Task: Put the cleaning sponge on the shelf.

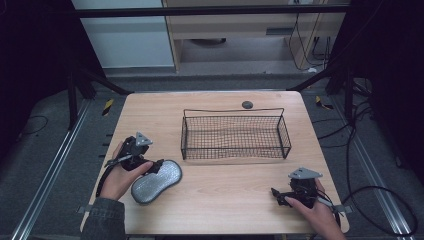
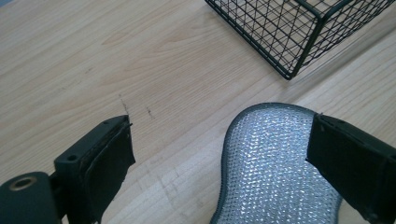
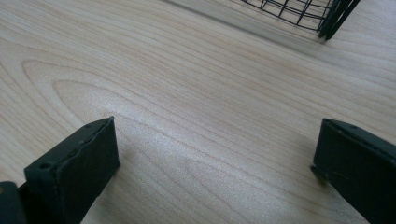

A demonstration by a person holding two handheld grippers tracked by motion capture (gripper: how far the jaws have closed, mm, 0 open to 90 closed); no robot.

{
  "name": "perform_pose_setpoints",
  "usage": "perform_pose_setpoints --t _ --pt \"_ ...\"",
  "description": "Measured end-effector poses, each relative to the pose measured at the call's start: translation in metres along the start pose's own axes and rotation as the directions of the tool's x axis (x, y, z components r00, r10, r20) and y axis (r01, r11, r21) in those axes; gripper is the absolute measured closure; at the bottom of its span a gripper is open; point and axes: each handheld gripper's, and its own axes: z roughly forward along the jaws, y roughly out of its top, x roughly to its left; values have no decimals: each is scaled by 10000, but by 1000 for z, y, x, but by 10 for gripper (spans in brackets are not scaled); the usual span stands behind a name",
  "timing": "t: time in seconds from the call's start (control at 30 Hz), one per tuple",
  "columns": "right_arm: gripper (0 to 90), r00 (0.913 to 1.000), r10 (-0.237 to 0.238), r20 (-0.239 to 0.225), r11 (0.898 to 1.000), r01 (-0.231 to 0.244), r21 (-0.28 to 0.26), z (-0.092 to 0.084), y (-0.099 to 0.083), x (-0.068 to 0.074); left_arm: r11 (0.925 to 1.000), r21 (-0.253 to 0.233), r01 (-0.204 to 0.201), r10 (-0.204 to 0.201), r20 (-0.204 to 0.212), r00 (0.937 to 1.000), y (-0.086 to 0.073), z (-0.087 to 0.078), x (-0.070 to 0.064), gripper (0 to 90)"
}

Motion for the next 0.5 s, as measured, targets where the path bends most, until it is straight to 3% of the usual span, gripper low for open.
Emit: perform_pose_setpoints --t 0.1,0.27,0.43,0.5 --pt "3 10000 -2 2 10000 2 1 0 0 0 9999 123 -117 115 202 9997 5 -5 -7 65" --pt "3 10000 -13 1 10000 13 -1 0 0 0 9988 323 -363 363 -10 9993 6 -5 -14 57" --pt "3 10000 15 2 10000 -15 -8 0 0 0 9958 602 -694 667 444 9968 -4 -4 -25 53" --pt "3 10000 24 10 10000 -24 -3 0 0 0 9916 926 -899 844 612 9945 -9 -3 -28 54"
